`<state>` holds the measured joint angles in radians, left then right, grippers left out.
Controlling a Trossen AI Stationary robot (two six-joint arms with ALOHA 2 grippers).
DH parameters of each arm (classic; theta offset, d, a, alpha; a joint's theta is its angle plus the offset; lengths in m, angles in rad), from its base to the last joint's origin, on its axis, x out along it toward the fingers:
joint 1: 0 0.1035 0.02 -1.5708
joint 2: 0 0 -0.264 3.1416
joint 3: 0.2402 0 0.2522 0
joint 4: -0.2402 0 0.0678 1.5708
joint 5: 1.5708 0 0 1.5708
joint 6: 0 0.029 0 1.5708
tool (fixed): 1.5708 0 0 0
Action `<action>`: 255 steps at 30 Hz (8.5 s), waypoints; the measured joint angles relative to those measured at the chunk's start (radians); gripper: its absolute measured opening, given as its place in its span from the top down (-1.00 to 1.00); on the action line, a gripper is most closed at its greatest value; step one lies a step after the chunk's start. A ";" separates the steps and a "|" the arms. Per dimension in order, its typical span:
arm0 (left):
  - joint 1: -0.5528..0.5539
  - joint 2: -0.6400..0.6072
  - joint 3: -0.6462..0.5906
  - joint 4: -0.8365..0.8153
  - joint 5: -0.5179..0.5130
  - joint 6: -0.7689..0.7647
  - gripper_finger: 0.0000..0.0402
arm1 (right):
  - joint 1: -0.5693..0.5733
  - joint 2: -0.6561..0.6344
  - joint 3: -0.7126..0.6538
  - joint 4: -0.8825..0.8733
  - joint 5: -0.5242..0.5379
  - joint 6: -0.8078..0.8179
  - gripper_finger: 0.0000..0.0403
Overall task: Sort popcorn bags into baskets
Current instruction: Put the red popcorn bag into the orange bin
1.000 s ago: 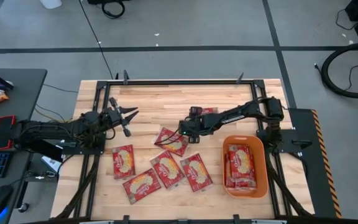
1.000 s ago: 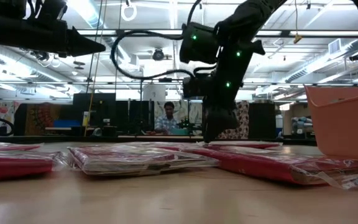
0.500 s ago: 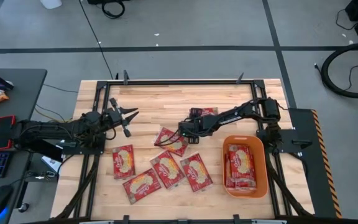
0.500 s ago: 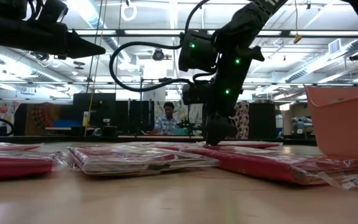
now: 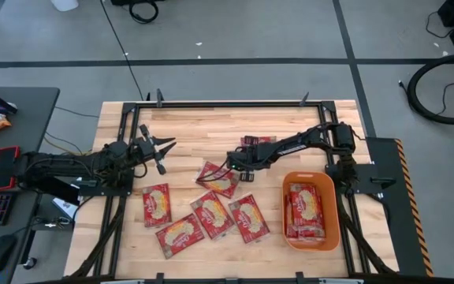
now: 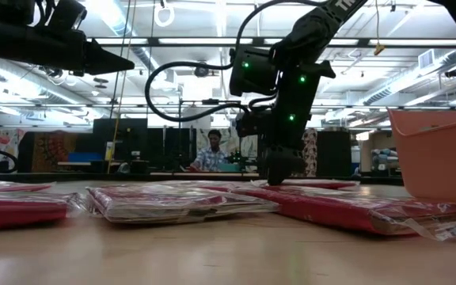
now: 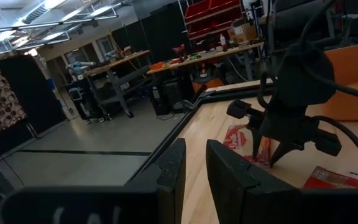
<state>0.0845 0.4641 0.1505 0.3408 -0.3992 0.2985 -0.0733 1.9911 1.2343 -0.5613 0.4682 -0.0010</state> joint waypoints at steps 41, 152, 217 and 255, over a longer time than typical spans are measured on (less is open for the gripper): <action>0.003 0.000 0.000 0.140 -0.057 0.134 0.66 | 0.338 -0.236 0.404 -1.010 0.221 0.814 0.98; 0.003 0.000 0.000 0.226 -0.011 0.210 0.66 | 0.256 -0.086 0.128 -0.094 -0.447 0.442 0.18; 0.003 0.000 0.000 0.208 -0.011 0.212 0.66 | 0.097 0.019 0.095 -0.310 -0.027 0.735 -0.06; 0.003 0.000 0.000 0.208 -0.011 0.213 0.66 | 0.197 -0.001 0.404 -0.778 -0.021 0.626 0.94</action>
<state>0.0875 0.4643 0.1505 0.5488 -0.4105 0.5114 0.1233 1.9900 1.6381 -1.3391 0.4471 0.6250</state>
